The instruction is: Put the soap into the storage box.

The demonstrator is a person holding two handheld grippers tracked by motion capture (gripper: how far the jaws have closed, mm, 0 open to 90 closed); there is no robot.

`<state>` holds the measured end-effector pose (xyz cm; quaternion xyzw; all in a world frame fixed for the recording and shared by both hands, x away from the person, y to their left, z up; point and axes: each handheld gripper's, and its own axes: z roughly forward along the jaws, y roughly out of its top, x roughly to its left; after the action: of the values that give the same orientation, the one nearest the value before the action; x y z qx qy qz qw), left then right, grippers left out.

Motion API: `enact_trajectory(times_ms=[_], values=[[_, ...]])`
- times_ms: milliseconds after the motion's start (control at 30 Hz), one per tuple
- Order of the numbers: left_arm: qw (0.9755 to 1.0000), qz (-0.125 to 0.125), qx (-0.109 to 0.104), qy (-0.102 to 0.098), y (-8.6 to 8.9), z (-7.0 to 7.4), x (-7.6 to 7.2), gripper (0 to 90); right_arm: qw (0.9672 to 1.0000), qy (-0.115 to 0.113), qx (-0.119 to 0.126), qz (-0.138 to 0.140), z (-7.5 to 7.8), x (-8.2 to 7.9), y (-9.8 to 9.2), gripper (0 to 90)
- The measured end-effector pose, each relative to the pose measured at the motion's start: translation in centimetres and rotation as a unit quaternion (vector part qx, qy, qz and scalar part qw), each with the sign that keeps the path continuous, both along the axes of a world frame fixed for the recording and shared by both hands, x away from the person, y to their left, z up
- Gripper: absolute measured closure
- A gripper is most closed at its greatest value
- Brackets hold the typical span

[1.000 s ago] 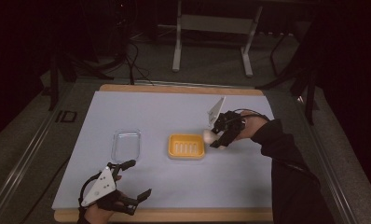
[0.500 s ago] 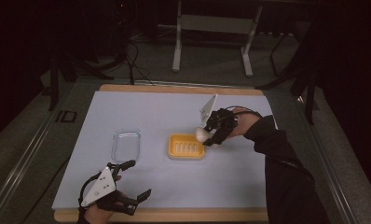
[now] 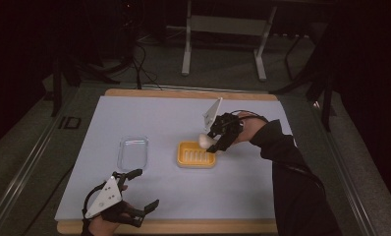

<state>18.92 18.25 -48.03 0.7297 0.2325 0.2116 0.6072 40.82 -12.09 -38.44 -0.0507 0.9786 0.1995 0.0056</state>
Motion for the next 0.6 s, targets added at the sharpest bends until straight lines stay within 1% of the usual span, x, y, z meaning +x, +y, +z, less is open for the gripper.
enact_trajectory(times_ms=[67, 233, 267, 333, 433, 500, 567, 600], values=[[1.0, 0.001, 0.001, 0.0, 0.0, 0.0, 0.0, 1.1, 1.0, 0.003, 0.007, -0.004, 0.0, 0.3, 0.1, 49.6], [1.0, 0.004, 0.0, 0.001, 0.1, 0.0, -0.1, 1.1, 0.9999, 0.005, 0.011, 0.0, -0.1, 0.4, 0.6, 49.6], [1.0, 0.004, 0.0, 0.002, 0.1, 0.0, -0.2, 1.1, 0.9999, 0.003, 0.013, 0.003, -0.2, 0.5, 0.7, 49.6], [1.0, 0.004, 0.0, 0.002, 0.2, 0.0, -0.2, 1.1, 0.9997, 0.007, 0.022, 0.003, -0.3, 0.7, 1.0, 49.6], [1.0, 0.005, 0.0, 0.002, 0.2, 0.0, -0.3, 1.1, 0.9996, 0.006, 0.025, 0.004, -0.4, 0.7, 1.3, 49.6], [1.0, 0.006, 0.001, 0.001, 0.3, 0.0, -0.3, 1.1, 0.9995, 0.009, 0.028, 0.009, -0.9, 0.6, 1.8, 49.6], [1.0, 0.005, 0.001, 0.002, 0.3, 0.0, -0.3, 1.1, 0.9997, 0.006, 0.023, 0.007, -1.4, 0.8, 2.1, 49.6], [1.0, 0.005, 0.001, 0.002, 0.3, 0.0, -0.3, 1.1, 0.9996, 0.011, 0.026, 0.003, -1.7, 1.0, 2.1, 49.6]])
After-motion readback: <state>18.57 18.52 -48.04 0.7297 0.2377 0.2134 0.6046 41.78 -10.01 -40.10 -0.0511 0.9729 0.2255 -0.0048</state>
